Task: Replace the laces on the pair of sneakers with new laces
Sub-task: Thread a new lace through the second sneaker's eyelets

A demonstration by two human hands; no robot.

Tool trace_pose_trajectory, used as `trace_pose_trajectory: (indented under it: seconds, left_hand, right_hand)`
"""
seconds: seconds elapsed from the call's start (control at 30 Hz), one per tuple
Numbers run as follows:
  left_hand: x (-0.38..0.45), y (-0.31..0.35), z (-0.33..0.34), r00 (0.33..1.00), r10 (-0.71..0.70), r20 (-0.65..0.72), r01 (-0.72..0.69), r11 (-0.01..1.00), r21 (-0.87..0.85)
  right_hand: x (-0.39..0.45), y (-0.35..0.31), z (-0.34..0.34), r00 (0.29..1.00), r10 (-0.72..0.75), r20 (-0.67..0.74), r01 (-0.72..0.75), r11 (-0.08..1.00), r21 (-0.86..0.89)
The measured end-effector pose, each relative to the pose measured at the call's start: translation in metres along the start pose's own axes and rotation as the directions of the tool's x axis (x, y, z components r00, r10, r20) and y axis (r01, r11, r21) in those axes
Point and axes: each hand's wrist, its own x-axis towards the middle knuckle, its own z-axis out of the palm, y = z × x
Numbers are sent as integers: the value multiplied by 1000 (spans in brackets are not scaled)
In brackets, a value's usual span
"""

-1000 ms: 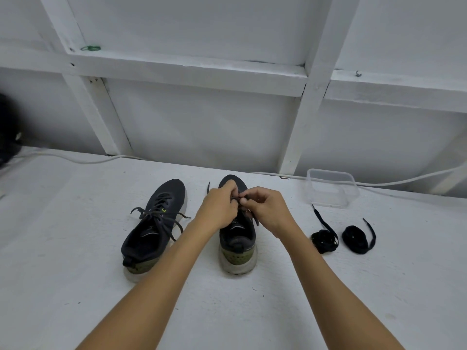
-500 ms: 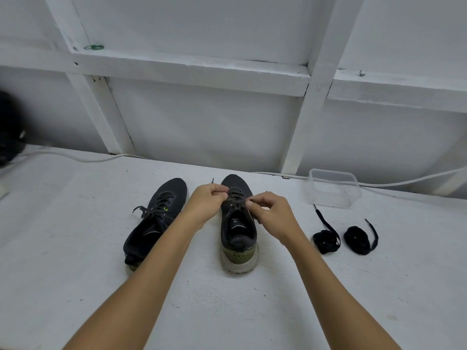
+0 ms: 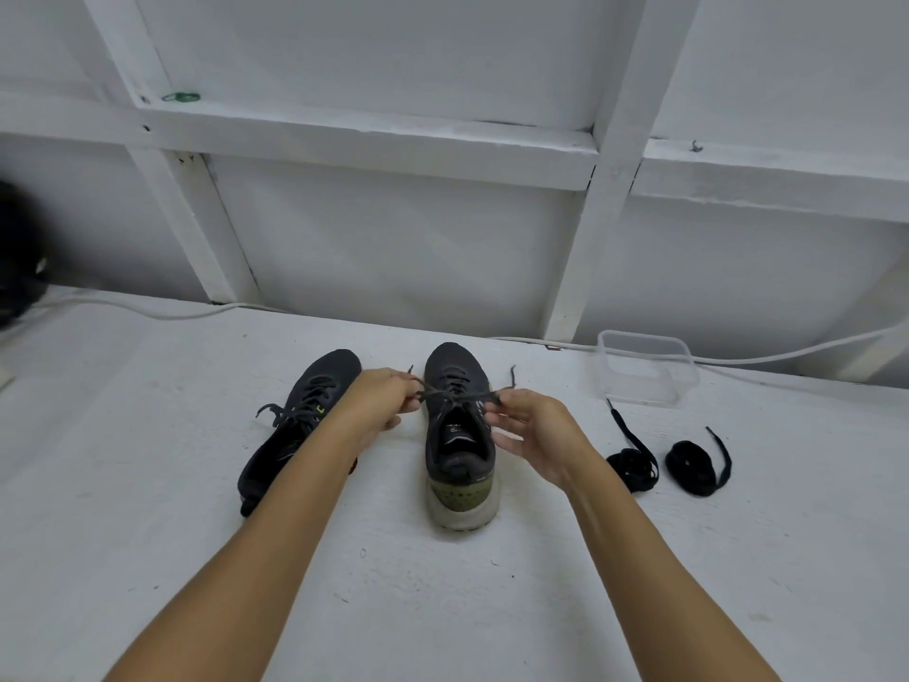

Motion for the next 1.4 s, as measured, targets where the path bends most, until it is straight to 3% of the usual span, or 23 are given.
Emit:
trace_pose_trajectory:
  seconds: [0.1,0.2,0.37,0.43,0.57,0.7,0.8,0.97,1.2,1.4]
  left_hand:
    - [-2,-9,-3,995,97,15,-98,992,76]
    - [-5,-10,-10,975,186,121,-205,964,169]
    - [-4,-10,-13,976,165,141,-185,972,146]
    - [-2,-13,-12,987,126,99,-138,983,119]
    - [1,-15,-6,999,30,-35,-33,994,-101]
    - [-2,-21,-12,992,116,-59,-118,992,-41]
    - [-5,-19,-13,987,156,25,-156,988,-17]
    - [-5,-14,-4,986,166,23,-166,986,-4]
    - [-3,-14,-7,985,174,17,-175,985,9]
    - [-3,-13,-7,984,178,18,-178,984,27]
  right_hand:
    - [1,6,-1,1000,18,-23,-19,998,-61]
    - [0,0,-3,999,-45,-10,42,981,-191]
    - [-2,-5,-1,991,-130,13,127,936,-330]
    - [-2,-4,0,986,-163,-22,147,936,-321]
    - [-4,0,-2,988,-122,-95,97,968,-231]
    - [-6,3,-15,970,-114,-213,79,983,-166]
    - [-12,-2,-9,989,-65,-135,30,968,-249]
    - [-12,-12,10,996,-35,-84,5,941,-339]
    - [-15,-12,2,996,-37,77,71,857,-510]
    - [-15,-15,3,993,-63,104,114,775,-621]
